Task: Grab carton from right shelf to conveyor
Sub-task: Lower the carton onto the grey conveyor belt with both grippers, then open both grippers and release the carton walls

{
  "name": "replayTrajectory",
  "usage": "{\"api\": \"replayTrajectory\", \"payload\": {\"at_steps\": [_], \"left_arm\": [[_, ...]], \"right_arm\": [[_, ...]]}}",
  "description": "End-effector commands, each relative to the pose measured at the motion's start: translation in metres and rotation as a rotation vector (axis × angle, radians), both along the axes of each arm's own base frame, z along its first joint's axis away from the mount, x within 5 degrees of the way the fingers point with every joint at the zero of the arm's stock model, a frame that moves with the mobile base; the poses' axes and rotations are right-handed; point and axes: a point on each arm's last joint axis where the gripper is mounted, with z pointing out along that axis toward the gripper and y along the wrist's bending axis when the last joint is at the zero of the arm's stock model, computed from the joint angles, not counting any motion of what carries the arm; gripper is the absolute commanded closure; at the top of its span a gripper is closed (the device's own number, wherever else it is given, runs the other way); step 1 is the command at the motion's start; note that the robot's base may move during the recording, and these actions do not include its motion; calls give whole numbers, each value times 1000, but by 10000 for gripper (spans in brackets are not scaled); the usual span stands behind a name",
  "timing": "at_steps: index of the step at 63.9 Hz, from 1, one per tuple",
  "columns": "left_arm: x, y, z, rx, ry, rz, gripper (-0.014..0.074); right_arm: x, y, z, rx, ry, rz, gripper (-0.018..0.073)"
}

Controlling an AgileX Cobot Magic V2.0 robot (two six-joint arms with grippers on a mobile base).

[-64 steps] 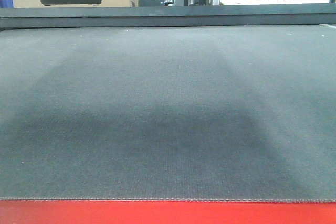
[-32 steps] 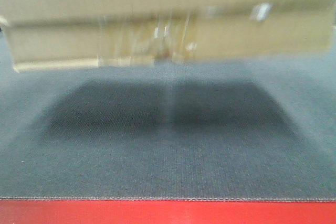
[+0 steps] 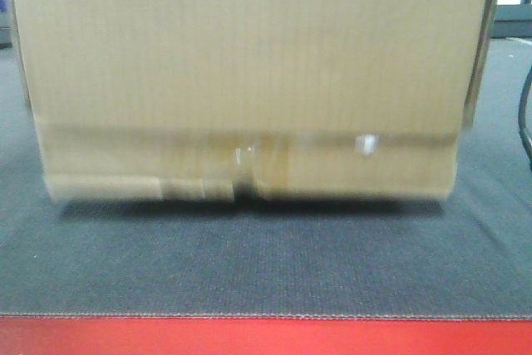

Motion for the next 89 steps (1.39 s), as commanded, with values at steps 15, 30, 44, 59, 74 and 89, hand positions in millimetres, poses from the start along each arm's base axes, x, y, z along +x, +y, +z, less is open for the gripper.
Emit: {"api": "replayTrajectory", "payload": {"at_steps": [15, 30, 44, 59, 74, 89], "left_arm": [[-14, 14, 25, -29, -56, 24, 46], [-52, 34, 68, -24, -144, 4, 157], [-82, 74, 78, -29, -175, 48, 640], [-112, 115, 39, -101, -163, 132, 581], [-160, 123, -11, -113, -257, 142, 581], [-210, 119, -50, -118, -420, 107, 581]], "right_arm": [[-14, -5, 32, 40, -101, 10, 0], [-42, -30, 72, 75, -188, -22, 151], [-64, -69, 93, 48, -206, -118, 620], [-86, -104, 83, 26, -234, -211, 626], [-122, -115, 37, 11, -317, -201, 626], [-173, -123, -28, 45, -415, -169, 626]]}}
